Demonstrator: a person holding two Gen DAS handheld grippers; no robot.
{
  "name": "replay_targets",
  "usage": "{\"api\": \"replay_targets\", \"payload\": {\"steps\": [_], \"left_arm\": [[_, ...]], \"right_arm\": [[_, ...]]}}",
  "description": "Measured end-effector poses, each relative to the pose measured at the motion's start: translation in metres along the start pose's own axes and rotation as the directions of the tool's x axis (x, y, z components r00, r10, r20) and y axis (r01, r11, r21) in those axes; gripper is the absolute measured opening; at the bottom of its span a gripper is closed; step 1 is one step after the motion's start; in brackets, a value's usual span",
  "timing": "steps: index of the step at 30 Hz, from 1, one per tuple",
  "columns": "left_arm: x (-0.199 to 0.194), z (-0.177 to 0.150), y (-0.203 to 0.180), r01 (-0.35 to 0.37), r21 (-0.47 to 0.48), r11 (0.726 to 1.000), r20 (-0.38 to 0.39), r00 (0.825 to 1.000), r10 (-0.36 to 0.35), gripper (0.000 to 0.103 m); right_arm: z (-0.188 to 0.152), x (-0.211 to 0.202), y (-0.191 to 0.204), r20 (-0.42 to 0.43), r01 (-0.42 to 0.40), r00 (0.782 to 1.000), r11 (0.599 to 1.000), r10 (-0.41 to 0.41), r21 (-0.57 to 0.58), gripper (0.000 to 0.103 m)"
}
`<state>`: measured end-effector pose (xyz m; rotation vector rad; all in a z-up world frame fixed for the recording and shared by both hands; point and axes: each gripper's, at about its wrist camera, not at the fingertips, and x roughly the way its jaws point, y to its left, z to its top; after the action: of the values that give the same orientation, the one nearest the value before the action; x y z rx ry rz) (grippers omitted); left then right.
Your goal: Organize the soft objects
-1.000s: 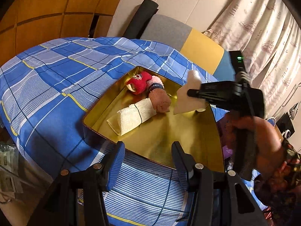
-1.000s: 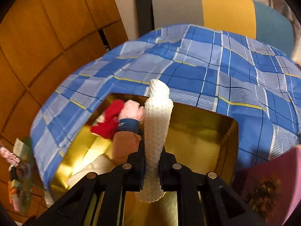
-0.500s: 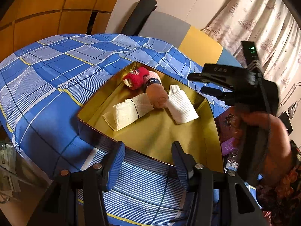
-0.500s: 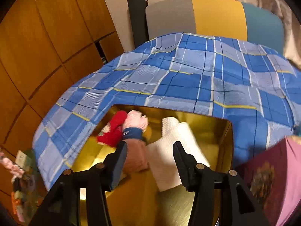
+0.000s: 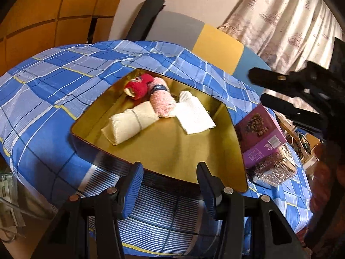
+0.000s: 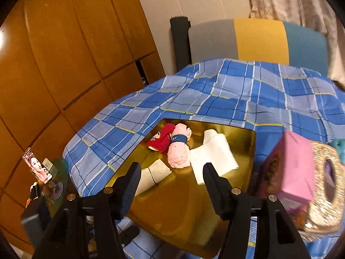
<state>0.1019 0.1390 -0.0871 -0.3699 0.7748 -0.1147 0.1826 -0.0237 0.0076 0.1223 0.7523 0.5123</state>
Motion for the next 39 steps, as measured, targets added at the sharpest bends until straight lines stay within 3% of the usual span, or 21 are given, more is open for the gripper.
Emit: {"api": "replay_targets", "payload": {"steps": [4, 8, 13, 20, 26, 34, 39], "left_arm": [[-0.002, -0.004, -0.015, 0.030, 0.047, 0.998, 0.003, 1.000, -0.030, 0.052], [-0.002, -0.012, -0.034, 0.067, 0.101, 0.993, -0.013, 0.998, -0.066, 0.052], [0.002, -0.027, -0.056, 0.110, 0.162, 0.981, -0.055, 0.993, -0.102, 0.052], [0.002, -0.051, -0.091, 0.183, 0.241, 0.953, -0.114, 0.981, -0.159, 0.052], [0.003, -0.072, -0.121, 0.236, 0.279, 0.931, -0.175, 0.966, -0.193, 0.052], [0.007, -0.096, -0.159, 0.291, 0.330, 0.898, -0.252, 0.944, -0.214, 0.052], [0.011, -0.106, -0.186, 0.314, 0.378, 0.871, -0.285, 0.935, -0.213, 0.052]], "right_arm": [[-0.011, -0.037, -0.008, 0.055, 0.021, 0.998, 1.000, -0.020, -0.019, 0.062], [-0.026, -0.078, -0.028, 0.117, 0.098, 0.989, 0.995, -0.094, -0.025, 0.065], [-0.043, -0.111, -0.065, 0.129, 0.171, 0.976, 0.985, -0.174, 0.037, 0.067], [-0.077, -0.140, -0.136, 0.074, 0.263, 0.957, 0.946, -0.280, 0.188, 0.067], [-0.120, -0.158, -0.201, -0.009, 0.346, 0.933, 0.888, -0.360, 0.302, 0.068], [-0.169, -0.161, -0.292, -0.164, 0.489, 0.871, 0.789, -0.463, 0.372, 0.068], [-0.165, -0.172, -0.355, -0.189, 0.541, 0.837, 0.727, -0.513, 0.422, 0.068]]}}
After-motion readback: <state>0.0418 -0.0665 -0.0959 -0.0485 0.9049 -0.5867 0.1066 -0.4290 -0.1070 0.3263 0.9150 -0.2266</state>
